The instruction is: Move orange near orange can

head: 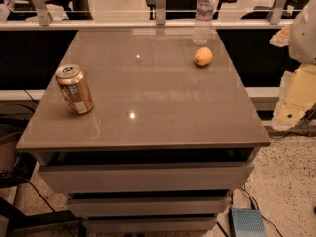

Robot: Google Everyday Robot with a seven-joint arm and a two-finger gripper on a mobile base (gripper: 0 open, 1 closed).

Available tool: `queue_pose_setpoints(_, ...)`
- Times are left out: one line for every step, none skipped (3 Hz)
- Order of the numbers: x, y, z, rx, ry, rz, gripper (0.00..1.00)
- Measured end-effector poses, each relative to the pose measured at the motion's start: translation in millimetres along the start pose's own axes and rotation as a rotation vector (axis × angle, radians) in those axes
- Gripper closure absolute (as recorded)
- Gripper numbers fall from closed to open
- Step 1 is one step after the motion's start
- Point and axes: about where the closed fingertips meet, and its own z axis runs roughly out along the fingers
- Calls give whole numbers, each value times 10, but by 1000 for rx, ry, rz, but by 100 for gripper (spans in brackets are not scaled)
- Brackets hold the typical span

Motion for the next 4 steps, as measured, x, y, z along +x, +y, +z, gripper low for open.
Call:
queue_pose_setpoints(0, 0, 0, 0, 0, 0, 0)
queue_pose_setpoints(-57, -116, 117, 34, -59, 23, 0)
queue_pose_setpoints(-103, -429, 451, 86, -170, 75, 0)
queue_pose_setpoints(-131, -916, 779, 154, -278, 128, 0)
